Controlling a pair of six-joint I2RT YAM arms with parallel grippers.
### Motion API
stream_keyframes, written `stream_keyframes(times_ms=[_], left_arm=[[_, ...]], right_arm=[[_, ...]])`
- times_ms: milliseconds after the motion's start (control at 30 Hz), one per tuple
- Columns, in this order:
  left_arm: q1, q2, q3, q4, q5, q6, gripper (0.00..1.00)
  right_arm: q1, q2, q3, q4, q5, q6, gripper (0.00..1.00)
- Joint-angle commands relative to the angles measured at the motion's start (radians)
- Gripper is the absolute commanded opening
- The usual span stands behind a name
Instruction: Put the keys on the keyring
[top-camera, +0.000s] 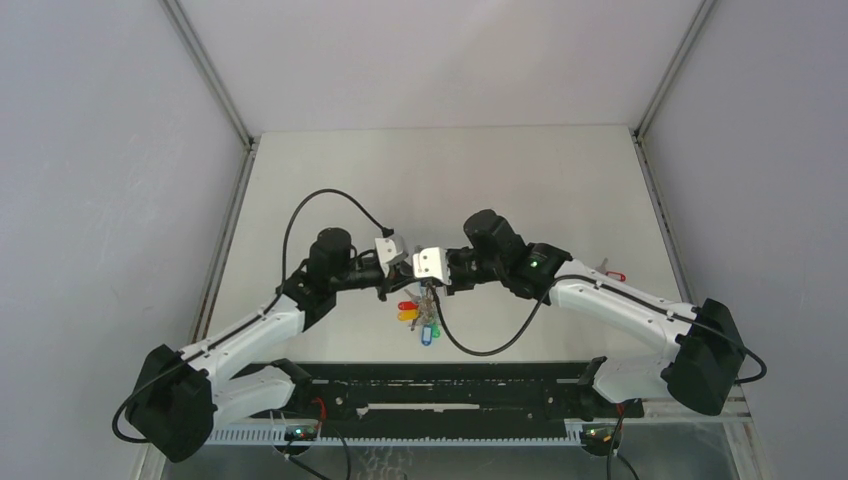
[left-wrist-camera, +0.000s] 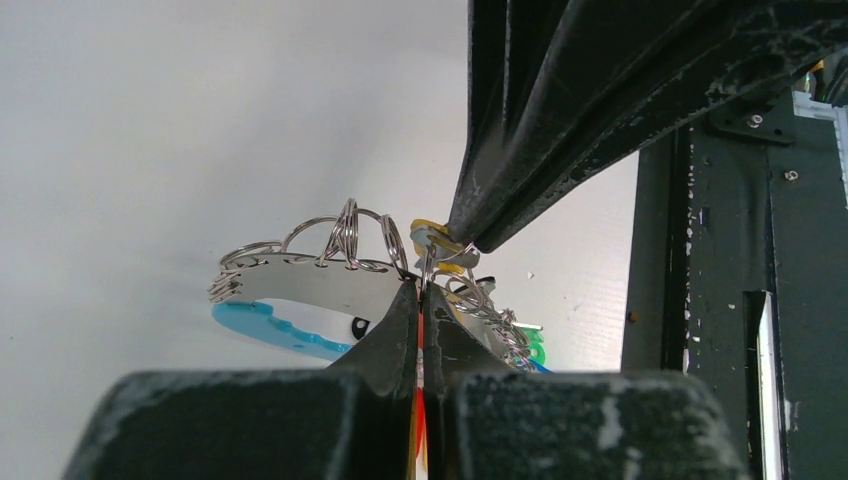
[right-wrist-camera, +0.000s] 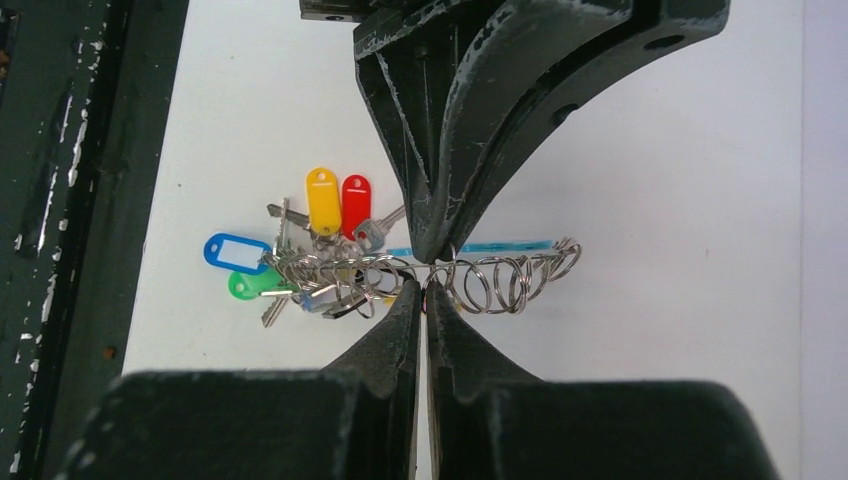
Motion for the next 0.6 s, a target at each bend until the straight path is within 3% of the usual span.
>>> stream_keyframes(times_ms=[0, 300, 567], left_arm=[[0.03, -0.023, 0.019, 0.14, 0.006, -0.067, 0.0], [0.042, -0.045, -0.038, 0.278, 0.03, -0.134, 0.0], [0.05, -0.054, -0.109, 0.462, 0.001, -0.216, 0.0]], right_arm=[[0.013, 0.011, 0.022, -0.001, 0.008, -0.004, 0.0], [-0.003, 0.034, 0.013, 0.022, -0.005, 0.01, 0.0], [-0.041, 0.011, -0.07, 0.139, -0.062, 0.078, 0.0]])
